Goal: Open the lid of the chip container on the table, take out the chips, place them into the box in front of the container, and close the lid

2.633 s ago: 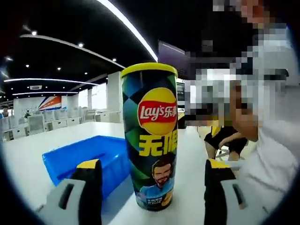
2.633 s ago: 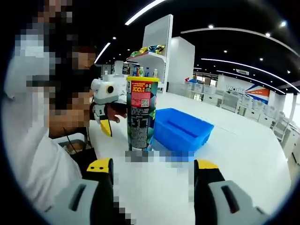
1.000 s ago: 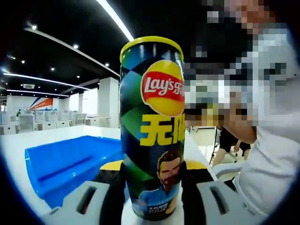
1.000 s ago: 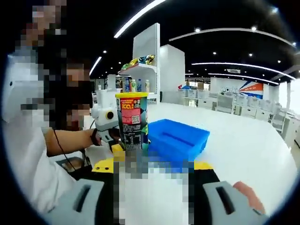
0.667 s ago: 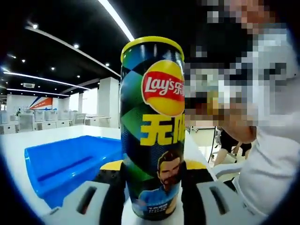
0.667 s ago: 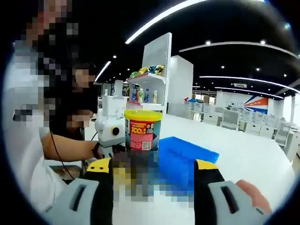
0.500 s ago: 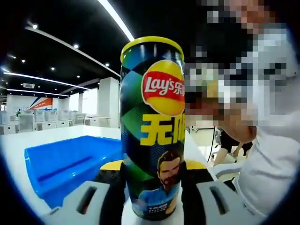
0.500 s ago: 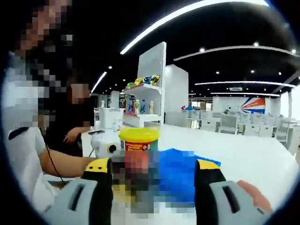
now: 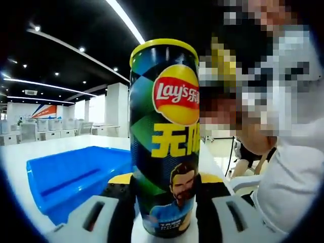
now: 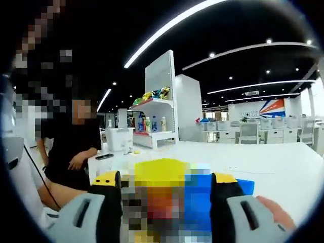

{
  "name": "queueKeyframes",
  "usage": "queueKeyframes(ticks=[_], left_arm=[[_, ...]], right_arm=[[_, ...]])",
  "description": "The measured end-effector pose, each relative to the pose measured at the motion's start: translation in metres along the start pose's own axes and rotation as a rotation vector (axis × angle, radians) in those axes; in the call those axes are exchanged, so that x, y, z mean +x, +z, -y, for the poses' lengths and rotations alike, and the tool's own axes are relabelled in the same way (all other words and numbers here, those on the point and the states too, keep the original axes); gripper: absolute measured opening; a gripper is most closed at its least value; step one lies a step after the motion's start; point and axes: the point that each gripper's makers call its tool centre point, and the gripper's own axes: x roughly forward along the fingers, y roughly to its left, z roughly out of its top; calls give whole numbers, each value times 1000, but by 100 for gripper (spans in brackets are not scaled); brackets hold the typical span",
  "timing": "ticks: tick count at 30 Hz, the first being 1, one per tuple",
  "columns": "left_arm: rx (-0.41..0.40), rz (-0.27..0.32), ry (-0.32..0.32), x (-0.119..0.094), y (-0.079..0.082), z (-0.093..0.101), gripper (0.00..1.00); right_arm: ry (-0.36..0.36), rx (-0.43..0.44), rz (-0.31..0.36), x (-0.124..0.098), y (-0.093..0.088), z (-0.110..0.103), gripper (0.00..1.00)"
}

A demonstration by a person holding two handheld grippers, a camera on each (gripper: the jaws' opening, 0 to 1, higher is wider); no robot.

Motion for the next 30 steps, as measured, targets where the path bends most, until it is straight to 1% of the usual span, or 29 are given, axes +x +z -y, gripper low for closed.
queueKeyframes(ticks=[1,4,6,9,12,16,17,18,19,27,30], left_arm=[[0,1,0,0,0,0,47],[1,1,-1,0,0,0,47],[0,1,-3,0,0,0,47],[2,-4,-5,0,0,0,47],[1,0,-5,0,0,0,47],[0,0,-5,1,0,0,47],[0,0,-5,1,0,0,47],[0,1,-5,1,0,0,47],[0,0,-5,1,0,0,47],[2,-5,5,1,0,-1,47],[6,-7,5,1,0,-1,47]], right_arm=[[-2,-3,-3,1,-1,-1,65],[-33,-44,29,4,5,-1,61],[-36,-67,11,8,2,-2,60],[-24,-62,-2,12,-3,-4,60],[-22,-54,10,13,-1,-4,59],[-35,-69,12,14,-2,-2,54],[-35,-72,16,14,-2,-2,53],[-30,-93,32,15,0,-5,52],[-40,-95,29,15,0,-4,52],[-42,-95,38,15,1,-2,50],[-60,-84,35,14,0,-3,48]])
